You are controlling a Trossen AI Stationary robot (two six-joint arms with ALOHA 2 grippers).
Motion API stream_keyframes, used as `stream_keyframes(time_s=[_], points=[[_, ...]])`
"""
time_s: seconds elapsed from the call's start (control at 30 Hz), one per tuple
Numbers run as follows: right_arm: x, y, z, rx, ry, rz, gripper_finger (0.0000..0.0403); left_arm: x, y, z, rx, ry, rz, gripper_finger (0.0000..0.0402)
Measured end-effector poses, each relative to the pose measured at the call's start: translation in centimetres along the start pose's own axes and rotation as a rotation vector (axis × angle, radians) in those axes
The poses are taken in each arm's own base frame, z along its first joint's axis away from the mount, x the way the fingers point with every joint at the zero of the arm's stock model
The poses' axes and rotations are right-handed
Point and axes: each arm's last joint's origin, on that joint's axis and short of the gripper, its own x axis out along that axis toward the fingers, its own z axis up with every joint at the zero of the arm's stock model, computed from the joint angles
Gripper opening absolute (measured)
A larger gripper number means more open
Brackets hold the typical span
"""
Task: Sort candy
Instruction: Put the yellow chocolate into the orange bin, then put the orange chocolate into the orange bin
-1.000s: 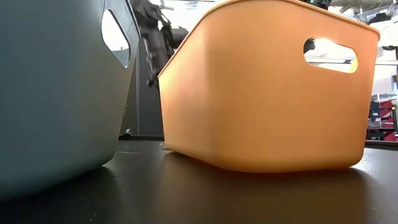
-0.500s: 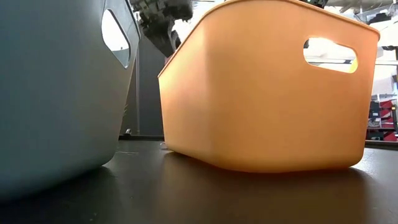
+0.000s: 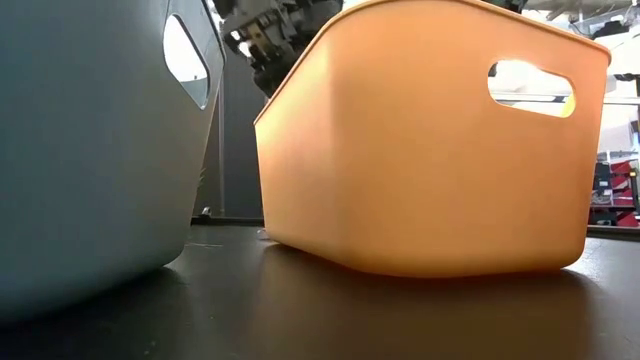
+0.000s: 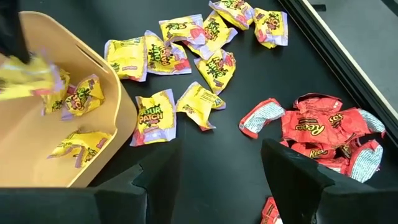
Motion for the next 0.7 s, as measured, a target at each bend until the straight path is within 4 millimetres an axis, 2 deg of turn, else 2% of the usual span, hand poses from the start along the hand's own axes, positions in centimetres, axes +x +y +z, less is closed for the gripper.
stream_keyframes(time_s=[0.1, 0.23, 0.33, 0.4, 0.57, 0.7], points=[[0.0, 0.3, -0.1, -0.002, 0.003, 0.006, 0.0238, -0.1, 0.0, 0.0, 0.01, 0.007, 0.018, 0.0062], [-0.1, 0.5, -0.2, -0.011, 0.006, 0.014, 0.0238, -0.5, 0.0, 0.0, 0.01, 0.004, 0.04, 0.0154], [-0.1, 0.5, -0.2, -0.009, 0.007, 0.012, 0.0238, -1.4, 0.0, -0.2, 0.008, 0.029, 0.125, 0.022], [-0.1, 0.5, -0.2, -0.009, 0.009, 0.011, 0.0238, -2.4, 0.2, -0.2, -0.013, 0.016, 0.178, 0.025], [0.0, 0.1, -0.1, -0.024, 0.007, -0.021, 0.0238, -6.9, 1.1, -0.4, -0.084, -0.097, 0.26, 0.0267], [0.0, -0.5, -0.4, -0.009, 0.042, -0.044, 0.0238, -10.2, 2.0, -2.8, -0.159, -0.162, 0.355, 0.026]])
